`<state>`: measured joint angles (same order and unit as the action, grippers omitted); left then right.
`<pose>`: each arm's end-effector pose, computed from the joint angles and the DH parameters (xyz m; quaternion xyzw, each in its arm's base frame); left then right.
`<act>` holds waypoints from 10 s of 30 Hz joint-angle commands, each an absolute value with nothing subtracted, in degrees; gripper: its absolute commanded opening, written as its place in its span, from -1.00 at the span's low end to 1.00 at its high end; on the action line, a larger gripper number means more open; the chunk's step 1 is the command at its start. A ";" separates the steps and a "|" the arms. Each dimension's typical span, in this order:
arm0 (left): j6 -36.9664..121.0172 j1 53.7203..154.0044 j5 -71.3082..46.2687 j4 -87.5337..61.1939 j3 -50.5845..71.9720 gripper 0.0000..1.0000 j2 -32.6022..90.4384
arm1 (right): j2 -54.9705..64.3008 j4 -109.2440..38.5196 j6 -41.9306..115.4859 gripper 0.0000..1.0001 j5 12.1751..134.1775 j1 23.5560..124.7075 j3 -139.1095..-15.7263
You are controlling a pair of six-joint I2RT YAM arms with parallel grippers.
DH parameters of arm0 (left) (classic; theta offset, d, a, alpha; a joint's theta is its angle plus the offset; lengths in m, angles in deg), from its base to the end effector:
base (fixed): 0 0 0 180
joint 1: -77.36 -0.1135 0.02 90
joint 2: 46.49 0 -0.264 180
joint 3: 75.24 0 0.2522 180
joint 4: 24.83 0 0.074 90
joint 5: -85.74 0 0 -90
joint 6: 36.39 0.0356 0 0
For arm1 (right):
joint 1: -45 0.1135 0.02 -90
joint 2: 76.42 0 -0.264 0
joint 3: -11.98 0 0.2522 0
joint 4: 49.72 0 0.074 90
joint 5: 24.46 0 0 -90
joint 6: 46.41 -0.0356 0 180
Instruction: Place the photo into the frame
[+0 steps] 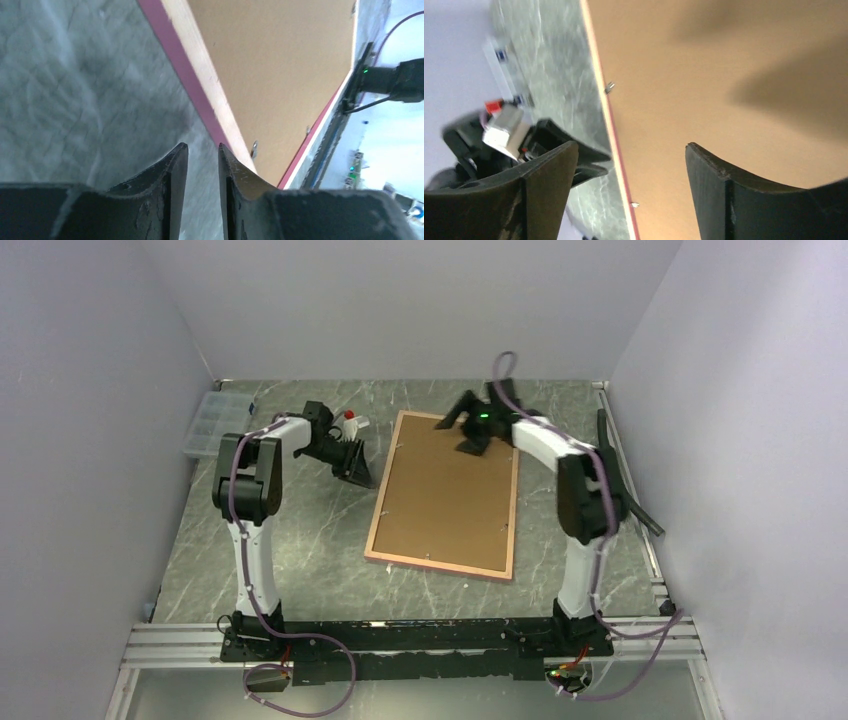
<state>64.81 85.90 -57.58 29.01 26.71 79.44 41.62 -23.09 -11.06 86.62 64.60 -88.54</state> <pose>0.4165 -0.0914 0.1317 0.1992 0.8673 -0.4438 0.1051 0.4305 0.1669 0.1959 0.2047 0.8849 0.3655 0.2037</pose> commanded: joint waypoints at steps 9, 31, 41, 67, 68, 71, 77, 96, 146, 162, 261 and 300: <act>76.41 90.12 -48.96 31.62 16.15 -0.47 72.62 | 32.54 -20.30 -0.33 1.00 77.69 43.25 -77.23; 104.89 101.17 -65.40 61.93 16.37 -0.33 68.56 | 66.58 -7.07 2.88 1.00 94.37 62.10 -124.07; 106.95 90.36 -59.37 74.75 34.10 -0.12 65.23 | 39.30 -8.33 2.75 1.00 76.21 54.12 -100.90; 78.90 76.98 -54.56 37.50 44.62 -0.01 86.82 | -5.86 -3.34 -7.29 1.00 90.98 55.64 -39.18; 79.05 76.96 -53.60 37.20 44.11 -0.02 86.83 | -4.96 -4.44 -7.28 1.00 90.96 55.72 -39.13; 80.18 77.01 -52.21 36.73 41.99 -0.05 85.96 | -1.95 -7.59 -7.47 1.00 91.15 55.73 -39.48; 84.21 80.80 -48.86 38.04 37.68 -0.08 85.32 | 4.71 -11.85 -6.76 1.00 90.85 55.66 -42.50; 93.62 80.76 -55.18 54.17 17.94 -0.15 66.77 | 11.55 -2.80 3.21 1.00 81.56 50.80 -58.02; 80.68 81.01 -43.57 30.79 13.68 0.89 64.31 | 52.47 -19.73 -12.29 0.61 86.32 79.53 -104.66; 82.42 86.14 -33.25 24.23 6.97 0.12 66.41 | 59.44 -18.59 -14.26 0.52 87.25 80.40 -111.80; 75.48 74.56 -29.69 32.64 12.45 0.64 33.34 | 18.60 -11.07 27.19 0.31 64.38 102.81 -67.98; 160.91 72.62 -59.26 36.23 -36.47 0.89 -10.43 | 19.18 -12.00 30.08 -0.76 52.10 114.98 -66.22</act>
